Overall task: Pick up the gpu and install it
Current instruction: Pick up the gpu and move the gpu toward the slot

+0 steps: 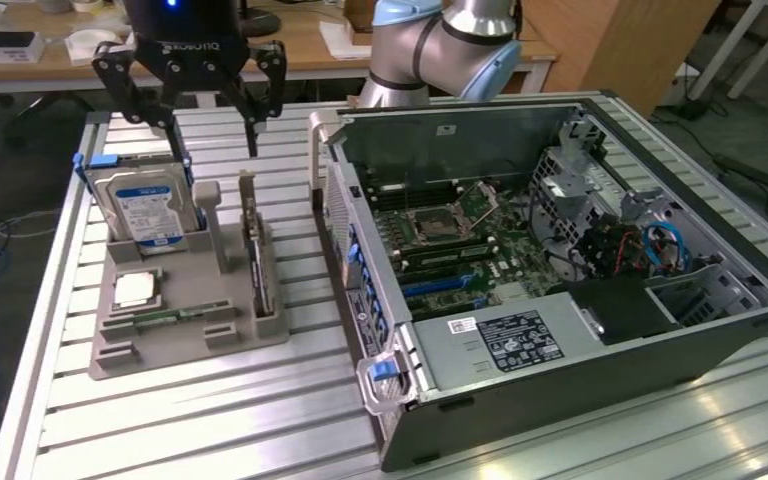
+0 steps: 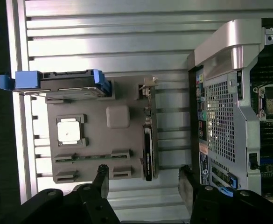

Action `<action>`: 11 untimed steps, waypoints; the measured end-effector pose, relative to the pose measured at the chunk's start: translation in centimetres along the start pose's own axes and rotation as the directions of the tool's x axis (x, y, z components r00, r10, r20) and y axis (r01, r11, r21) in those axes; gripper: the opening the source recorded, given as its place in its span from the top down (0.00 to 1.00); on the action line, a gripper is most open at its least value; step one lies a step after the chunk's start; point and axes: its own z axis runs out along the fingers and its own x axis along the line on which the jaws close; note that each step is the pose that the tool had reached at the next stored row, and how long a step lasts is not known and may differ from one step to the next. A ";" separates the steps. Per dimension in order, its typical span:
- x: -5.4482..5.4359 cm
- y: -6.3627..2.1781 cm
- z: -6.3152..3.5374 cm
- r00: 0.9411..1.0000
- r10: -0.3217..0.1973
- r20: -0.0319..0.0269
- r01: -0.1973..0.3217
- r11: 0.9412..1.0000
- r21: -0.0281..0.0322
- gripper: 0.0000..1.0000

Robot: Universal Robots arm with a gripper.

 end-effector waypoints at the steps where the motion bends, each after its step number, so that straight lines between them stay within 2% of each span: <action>1: 0.0 0.00 0.02 1.000 -0.018 -0.001 0.018 1.000 0.000 0.29; 5: 0.0 -0.01 0.22 0.996 -0.087 -0.004 0.087 0.996 -0.002 0.29; 9: 0.0 -0.04 0.68 0.995 -0.097 -0.005 0.097 0.995 -0.002 0.29; 11: 0.0 -0.06 0.94 0.995 -0.097 -0.005 0.097 0.995 0.002 0.29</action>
